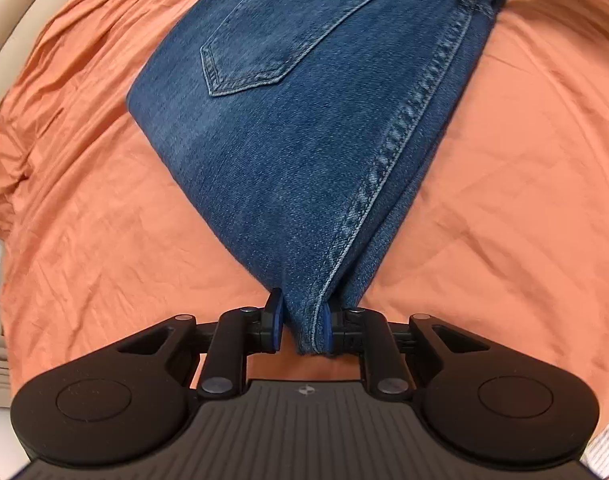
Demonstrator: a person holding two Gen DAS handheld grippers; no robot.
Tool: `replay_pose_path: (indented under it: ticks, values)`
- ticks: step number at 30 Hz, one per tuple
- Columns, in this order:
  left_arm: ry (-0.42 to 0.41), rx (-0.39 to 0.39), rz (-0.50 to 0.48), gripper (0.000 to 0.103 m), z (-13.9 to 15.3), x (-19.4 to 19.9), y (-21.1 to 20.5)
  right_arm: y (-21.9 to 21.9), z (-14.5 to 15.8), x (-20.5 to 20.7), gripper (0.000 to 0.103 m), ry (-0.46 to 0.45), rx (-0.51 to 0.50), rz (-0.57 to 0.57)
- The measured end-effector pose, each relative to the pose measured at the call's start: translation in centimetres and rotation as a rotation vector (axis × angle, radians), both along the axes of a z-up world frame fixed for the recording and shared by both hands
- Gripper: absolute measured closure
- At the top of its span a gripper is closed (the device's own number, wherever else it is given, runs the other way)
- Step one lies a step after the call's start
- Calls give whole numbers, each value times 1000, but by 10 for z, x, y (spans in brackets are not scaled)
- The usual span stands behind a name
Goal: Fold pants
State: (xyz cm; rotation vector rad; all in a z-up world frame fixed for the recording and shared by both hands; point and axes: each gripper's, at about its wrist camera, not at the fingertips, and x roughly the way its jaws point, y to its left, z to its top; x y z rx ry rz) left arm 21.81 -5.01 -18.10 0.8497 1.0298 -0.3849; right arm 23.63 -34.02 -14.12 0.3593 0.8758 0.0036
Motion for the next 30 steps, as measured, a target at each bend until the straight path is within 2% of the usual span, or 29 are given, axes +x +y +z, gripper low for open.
replay_pose_path:
  ticks: [5,16,18,19,21,24,25,28,30]
  values:
    - [-6,-16,19,82,8,-6,0,1,2,-5,100,-13,-9,-1]
    - [-25,2,37,81,28,-29,0,5,16,-23,99,-19,-52,-3]
    - [-21,-13,33,80,36,-31,0,2,21,-27,85,7,-49,-16]
    - [-21,-29,26,80,42,-32,1,0,22,-30,71,16,-48,-22]
    - [-25,-111,17,78,58,-30,7,-7,28,-39,71,9,-34,-44]
    - [-43,-310,83,68,86,-16,23,-24,40,-52,63,-38,57,-81]
    - [-55,-387,133,66,93,-7,31,-30,43,-55,58,-56,102,-90]
    - [-94,-604,299,53,101,22,55,-44,48,-59,41,-113,217,-119]
    - [-118,-711,404,46,95,41,69,-53,46,-55,35,-121,282,-128]
